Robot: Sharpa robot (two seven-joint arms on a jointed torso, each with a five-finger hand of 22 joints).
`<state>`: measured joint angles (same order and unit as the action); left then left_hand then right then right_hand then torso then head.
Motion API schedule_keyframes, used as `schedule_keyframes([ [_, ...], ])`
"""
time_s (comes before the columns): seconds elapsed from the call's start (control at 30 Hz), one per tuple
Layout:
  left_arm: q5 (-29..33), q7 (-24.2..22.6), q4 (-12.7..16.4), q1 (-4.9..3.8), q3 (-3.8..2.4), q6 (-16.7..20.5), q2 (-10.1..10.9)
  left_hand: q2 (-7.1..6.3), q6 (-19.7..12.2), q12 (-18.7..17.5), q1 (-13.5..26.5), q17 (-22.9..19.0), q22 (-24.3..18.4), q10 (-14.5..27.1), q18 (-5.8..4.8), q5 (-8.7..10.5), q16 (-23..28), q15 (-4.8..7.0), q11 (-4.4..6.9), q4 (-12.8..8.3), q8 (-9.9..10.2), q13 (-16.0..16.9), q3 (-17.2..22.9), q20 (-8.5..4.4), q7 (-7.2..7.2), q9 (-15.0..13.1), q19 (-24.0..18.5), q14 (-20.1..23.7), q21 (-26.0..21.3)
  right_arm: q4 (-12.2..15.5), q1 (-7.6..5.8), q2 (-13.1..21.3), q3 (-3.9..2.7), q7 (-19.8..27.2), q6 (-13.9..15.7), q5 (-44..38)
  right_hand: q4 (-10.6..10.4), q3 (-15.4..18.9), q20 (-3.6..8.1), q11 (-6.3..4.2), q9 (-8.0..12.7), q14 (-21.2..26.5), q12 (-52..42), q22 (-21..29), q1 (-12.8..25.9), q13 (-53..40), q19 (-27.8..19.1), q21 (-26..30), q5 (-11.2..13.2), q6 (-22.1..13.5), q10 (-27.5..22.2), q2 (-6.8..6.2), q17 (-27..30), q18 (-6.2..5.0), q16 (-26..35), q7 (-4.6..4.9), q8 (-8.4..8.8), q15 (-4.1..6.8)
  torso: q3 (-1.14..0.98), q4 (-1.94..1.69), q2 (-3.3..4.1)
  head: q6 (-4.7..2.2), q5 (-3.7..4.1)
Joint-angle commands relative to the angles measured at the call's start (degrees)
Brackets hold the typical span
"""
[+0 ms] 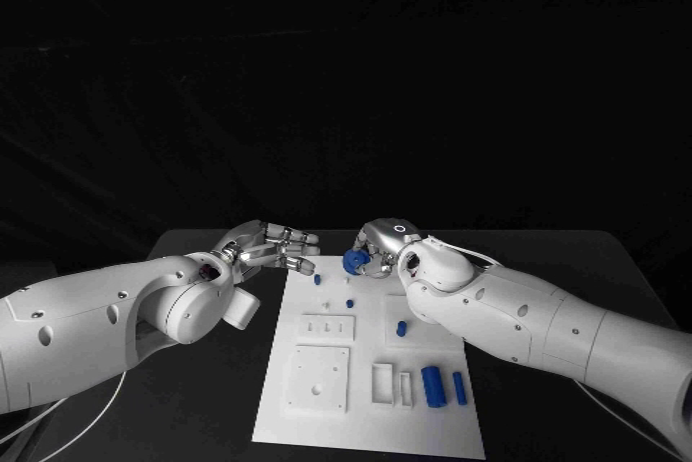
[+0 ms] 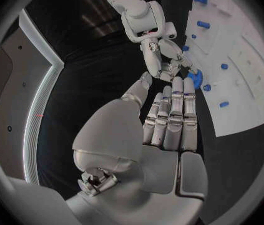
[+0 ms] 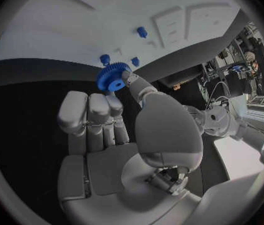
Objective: Assemble the parts on the task board
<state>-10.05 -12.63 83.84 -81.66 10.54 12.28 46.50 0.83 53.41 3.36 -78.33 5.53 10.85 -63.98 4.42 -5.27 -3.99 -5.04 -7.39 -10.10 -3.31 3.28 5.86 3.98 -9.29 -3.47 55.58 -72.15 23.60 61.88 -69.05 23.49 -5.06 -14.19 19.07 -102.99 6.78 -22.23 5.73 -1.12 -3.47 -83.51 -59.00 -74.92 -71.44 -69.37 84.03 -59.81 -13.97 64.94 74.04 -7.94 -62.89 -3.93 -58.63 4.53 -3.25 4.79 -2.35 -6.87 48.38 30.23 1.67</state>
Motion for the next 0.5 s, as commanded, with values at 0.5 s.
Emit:
schedule_keyframes([
  [0.5, -0.2, -0.2, 0.1, -0.05, -0.03, -0.3, -0.5, 0.02, 0.0, 0.1, -0.4, -0.1, 0.1, 0.4, -0.05, -0.24, 0.0, 0.06, -0.07, -0.2, -0.2, 0.0, 0.0, -0.07, 0.01, 0.0, -0.5, 0.2, 0.2, -4.9, 0.58, -4.5, 2.75, -1.0, 0.9, -2.4, -0.5, -0.3, 0.5, -0.34, -0.4, 0.0, 0.2, -7.9, 0.0, 0.0, 0.8, -0.2, -0.1, 3.9, 0.0, -0.38, 0.2, 0.63, 0.4, -0.75, -0.33, 0.41, -0.09, -0.06, -0.02, 0.07, -0.04],
])
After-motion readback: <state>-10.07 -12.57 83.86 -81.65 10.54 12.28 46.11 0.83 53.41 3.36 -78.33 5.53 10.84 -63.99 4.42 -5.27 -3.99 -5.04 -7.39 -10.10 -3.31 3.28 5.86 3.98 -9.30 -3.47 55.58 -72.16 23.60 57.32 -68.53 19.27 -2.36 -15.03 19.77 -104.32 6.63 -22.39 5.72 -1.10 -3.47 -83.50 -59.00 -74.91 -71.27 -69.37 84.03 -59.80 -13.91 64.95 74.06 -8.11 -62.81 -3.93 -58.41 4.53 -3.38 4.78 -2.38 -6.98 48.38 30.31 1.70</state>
